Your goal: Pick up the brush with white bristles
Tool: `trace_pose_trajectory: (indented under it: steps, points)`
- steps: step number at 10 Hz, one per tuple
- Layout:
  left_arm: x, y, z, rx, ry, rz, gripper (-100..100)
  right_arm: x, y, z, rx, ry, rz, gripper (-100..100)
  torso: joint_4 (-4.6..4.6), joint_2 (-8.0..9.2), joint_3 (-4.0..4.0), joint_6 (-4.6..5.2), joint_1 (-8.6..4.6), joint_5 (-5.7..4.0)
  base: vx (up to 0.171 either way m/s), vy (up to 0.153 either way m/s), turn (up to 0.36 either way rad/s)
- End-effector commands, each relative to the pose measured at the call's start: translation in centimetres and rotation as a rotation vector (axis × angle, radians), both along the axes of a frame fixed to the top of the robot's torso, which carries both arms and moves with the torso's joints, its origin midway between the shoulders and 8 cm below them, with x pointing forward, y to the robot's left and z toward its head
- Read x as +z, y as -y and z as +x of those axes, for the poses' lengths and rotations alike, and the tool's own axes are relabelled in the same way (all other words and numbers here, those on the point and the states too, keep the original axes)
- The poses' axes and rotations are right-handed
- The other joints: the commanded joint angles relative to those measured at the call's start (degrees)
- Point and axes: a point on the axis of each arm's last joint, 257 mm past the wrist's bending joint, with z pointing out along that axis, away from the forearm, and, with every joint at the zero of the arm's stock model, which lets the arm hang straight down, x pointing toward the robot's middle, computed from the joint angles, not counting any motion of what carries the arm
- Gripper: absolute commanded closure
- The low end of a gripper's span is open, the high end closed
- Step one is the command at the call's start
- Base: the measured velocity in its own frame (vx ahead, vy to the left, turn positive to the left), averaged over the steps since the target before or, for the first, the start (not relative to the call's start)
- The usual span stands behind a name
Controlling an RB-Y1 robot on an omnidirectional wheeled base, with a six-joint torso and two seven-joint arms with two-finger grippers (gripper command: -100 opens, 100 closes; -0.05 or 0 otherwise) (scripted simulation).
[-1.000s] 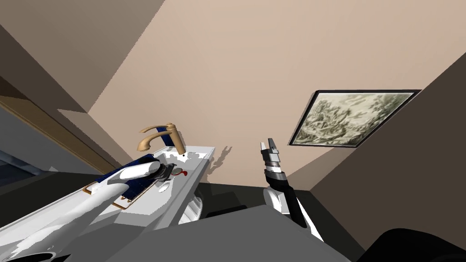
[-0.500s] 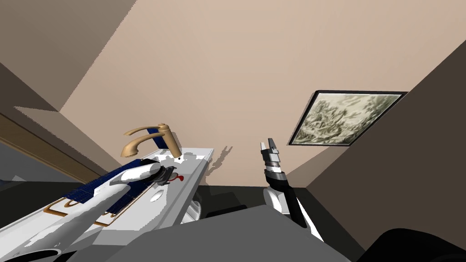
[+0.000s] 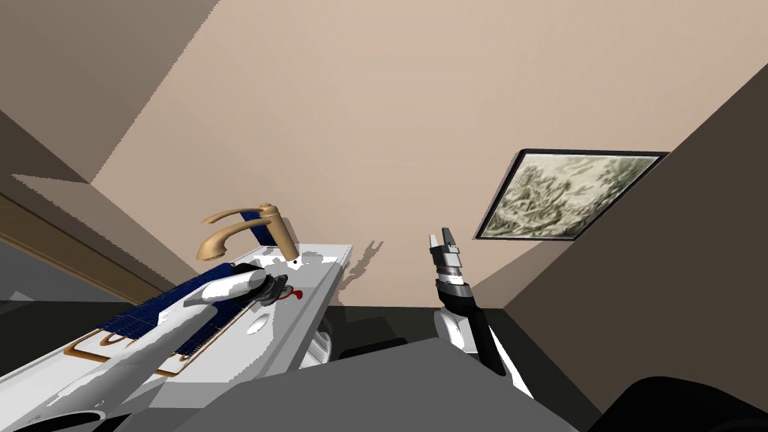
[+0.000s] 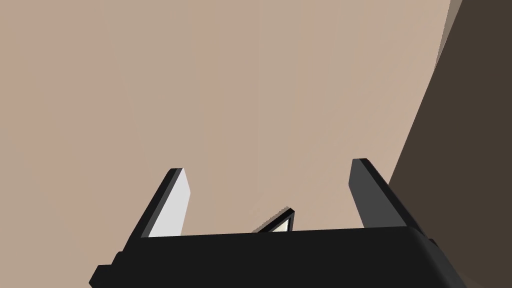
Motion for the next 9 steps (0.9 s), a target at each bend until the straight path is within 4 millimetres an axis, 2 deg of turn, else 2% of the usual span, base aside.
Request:
trace_pose_trajectory:
  steps: [1,2,3,4,5,6,8,9]
  points:
    - [0.0,0.0,0.0,0.0,0.0,0.0,100,0.0,0.0,0.0,0.0,0.0,0.0,0,0.0,0.0,0.0,0.0,0.0,0.0,0.0,0.0,0.0]
    - [0.0,0.0,0.0,0.0,0.0,0.0,100,0.0,0.0,0.0,0.0,0.0,0.0,0,0.0,0.0,0.0,0.0,0.0,0.0,0.0,0.0,0.0]
    - [0.0,0.0,0.0,0.0,0.0,0.0,0,0.0,0.0,0.0,0.0,0.0,0.0,0,0.0,0.0,0.0,0.0,0.0,0.0,0.0,0.0,0.0]
    - [1.6,-1.1,0.6,0.009,0.013,0.023,-100,0.0,0.0,0.0,0.0,0.0,0.0,0,0.0,0.0,0.0,0.0,0.0,0.0,-0.088,0.076,0.013]
    - [3.3,-1.8,1.5,0.015,0.035,0.043,-100,0.0,0.0,0.0,0.0,0.0,0.0,0,0.05,0.25,0.14,-0.02,0.25,0.03,-0.174,0.177,-0.029]
    - [3.3,-1.8,1.5,0.015,0.035,0.043,-100,0.0,0.0,0.0,0.0,0.0,0.0,0,0.12,0.54,0.31,-0.01,0.6,0.11,-0.123,0.185,-0.036]
    - [5.6,-2.5,2.7,0.022,0.065,0.066,-100,0.0,0.0,0.0,0.0,0.0,0.0,0,0.09,0.36,0.22,-0.02,0.58,0.13,-0.066,0.136,-0.032]
    - [8.1,-3.2,3.9,0.03,0.098,0.089,-100,0.0,0.0,0.0,0.0,0.0,0.0,0,0.07,0.27,0.17,-0.02,0.51,0.11,-0.109,0.189,-0.057]
